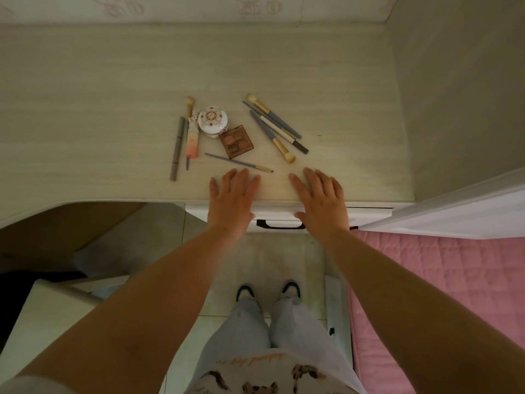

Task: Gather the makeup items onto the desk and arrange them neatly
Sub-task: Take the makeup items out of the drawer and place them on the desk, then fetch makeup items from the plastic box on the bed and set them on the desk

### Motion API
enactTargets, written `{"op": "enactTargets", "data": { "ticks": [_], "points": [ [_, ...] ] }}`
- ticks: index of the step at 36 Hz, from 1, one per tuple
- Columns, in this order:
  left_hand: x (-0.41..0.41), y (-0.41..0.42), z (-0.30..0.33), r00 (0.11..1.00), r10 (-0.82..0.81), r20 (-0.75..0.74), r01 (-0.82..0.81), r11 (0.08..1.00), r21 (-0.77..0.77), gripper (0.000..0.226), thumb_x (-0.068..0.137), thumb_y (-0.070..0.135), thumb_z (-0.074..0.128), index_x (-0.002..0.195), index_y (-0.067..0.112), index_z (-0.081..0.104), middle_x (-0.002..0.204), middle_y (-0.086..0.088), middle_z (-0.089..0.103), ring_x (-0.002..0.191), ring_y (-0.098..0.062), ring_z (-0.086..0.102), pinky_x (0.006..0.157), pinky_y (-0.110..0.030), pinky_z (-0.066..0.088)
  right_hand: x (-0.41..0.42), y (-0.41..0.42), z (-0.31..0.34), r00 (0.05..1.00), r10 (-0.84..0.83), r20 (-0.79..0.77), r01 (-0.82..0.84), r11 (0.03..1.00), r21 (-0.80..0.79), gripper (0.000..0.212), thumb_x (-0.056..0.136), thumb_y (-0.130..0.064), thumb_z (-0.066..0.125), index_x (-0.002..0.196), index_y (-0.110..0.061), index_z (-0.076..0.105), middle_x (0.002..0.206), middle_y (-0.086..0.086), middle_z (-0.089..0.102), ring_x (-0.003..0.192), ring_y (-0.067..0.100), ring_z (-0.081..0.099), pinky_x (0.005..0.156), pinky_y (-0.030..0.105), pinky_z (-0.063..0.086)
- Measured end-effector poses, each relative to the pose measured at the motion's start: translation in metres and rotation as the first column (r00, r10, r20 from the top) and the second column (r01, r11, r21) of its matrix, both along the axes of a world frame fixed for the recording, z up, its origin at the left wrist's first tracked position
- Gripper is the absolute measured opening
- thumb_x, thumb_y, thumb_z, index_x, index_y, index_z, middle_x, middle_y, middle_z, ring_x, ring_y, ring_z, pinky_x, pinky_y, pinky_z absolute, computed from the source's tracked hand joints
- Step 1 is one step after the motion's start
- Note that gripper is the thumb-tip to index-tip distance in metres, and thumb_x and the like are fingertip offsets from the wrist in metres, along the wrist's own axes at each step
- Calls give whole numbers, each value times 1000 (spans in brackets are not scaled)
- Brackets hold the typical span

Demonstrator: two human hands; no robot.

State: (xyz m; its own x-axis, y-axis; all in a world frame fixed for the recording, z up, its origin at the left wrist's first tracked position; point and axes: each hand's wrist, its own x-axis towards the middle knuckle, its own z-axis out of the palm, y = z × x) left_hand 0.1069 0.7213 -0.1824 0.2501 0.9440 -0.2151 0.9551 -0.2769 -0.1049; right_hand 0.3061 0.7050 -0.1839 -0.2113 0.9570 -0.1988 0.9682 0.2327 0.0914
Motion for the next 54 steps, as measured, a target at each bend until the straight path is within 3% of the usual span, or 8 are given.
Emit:
{"op": "enactTargets", "data": {
  "ticks": [5,12,21,28,33,38,45,54],
  "points": [
    [9,-8,16,997,-29,76,29,1000,-5,81,78,41,68,142,25,21,142,-2,29,129,-26,28,107,-42,30,-1,-3,9,997,-27,-74,25,999,-21,78,88,-43,54,148,-26,7,153,5,13,141,26,13,115,40,15],
    [21,-22,37,982,-62,178,73,996,-55,66,85,35,61,141,24,29,143,3,34,131,-21,29,106,-37,31,1,-17,23,982,-59,-181,53,998,-39,59,90,-38,51,142,-23,28,148,1,26,134,22,25,110,35,24],
    [44,-36,62,940,-153,306,155,988,17,52,93,33,49,141,22,34,140,2,42,130,-20,33,102,-36,34,13,-63,45,927,-212,-310,224,975,2,52,93,-34,48,141,-20,35,147,4,33,135,23,27,110,36,23],
    [52,-49,70,903,-270,334,281,960,15,52,94,37,45,141,20,33,142,2,40,131,-21,32,102,-35,33,11,-97,55,855,-406,-322,430,903,5,52,95,-37,42,143,-20,31,150,3,29,137,22,24,111,35,21],
    [59,-70,68,834,-412,367,445,895,-9,53,94,39,44,143,24,31,147,3,36,134,-19,29,106,-35,29,0,-133,60,717,-588,-374,628,778,-20,52,96,-36,41,143,-20,31,151,2,28,138,22,23,113,37,22],
    [68,-89,66,762,-573,303,614,787,-58,57,94,41,43,146,26,24,151,2,28,137,-21,22,110,-41,25,-15,-189,58,537,-749,-388,790,608,-79,51,95,-36,42,142,-18,32,148,5,31,136,26,25,111,39,24],
    [96,-149,66,538,-788,301,838,539,-85,60,92,44,46,145,25,26,151,0,29,136,-22,24,108,-43,27,-27,-275,46,252,-885,-392,923,341,-176,58,94,-42,41,145,-21,24,154,3,22,140,25,18,112,38,17],
    [132,-246,52,288,-929,233,954,256,-158,62,91,46,46,146,27,23,151,0,29,137,-20,23,111,-45,23,-38,-391,26,-57,-912,-407,970,45,-238,60,94,-48,39,147,-25,22,155,0,21,141,23,18,114,40,17]
  ]
}}
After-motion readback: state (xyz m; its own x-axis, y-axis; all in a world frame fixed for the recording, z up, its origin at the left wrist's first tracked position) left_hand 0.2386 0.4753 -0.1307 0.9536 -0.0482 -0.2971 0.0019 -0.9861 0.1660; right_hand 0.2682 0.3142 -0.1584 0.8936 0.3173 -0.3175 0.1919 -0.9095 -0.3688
